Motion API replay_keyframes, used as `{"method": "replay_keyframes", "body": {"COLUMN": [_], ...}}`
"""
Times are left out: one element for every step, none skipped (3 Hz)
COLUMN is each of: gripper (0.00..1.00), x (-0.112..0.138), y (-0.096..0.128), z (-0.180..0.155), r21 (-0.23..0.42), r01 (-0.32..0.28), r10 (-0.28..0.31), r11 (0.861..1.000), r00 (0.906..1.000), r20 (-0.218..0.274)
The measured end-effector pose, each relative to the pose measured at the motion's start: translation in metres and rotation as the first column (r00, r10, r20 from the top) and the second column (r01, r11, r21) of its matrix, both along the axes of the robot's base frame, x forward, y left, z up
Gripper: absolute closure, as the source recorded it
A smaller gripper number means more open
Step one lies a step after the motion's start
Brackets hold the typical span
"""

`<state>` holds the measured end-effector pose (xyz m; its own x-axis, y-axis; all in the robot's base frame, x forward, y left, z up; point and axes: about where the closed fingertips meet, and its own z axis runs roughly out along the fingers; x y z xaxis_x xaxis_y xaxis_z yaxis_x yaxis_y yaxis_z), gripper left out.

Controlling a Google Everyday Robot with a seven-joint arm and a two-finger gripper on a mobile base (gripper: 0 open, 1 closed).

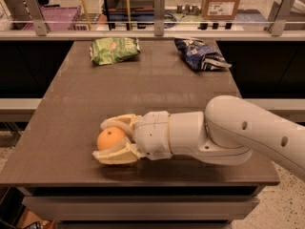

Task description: Move orange near green jalapeno chip bag

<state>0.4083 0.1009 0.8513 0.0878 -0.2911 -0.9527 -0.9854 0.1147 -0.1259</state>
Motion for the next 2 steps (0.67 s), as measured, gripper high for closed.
{"method": "replay_keyframes", "body": {"gripper": [1.00,1.00], "x": [0.003,0.017], "y": [0.000,-0.006], "z": [0.012,0.038], "r21": [-0.023,-0.072], "r01": [-0.007,0.012], "r10": [0.007,-0.011], "r11": [1.000,0.997], "r00": [1.0000,0.9998], "r20": [-0.002,0.019]}}
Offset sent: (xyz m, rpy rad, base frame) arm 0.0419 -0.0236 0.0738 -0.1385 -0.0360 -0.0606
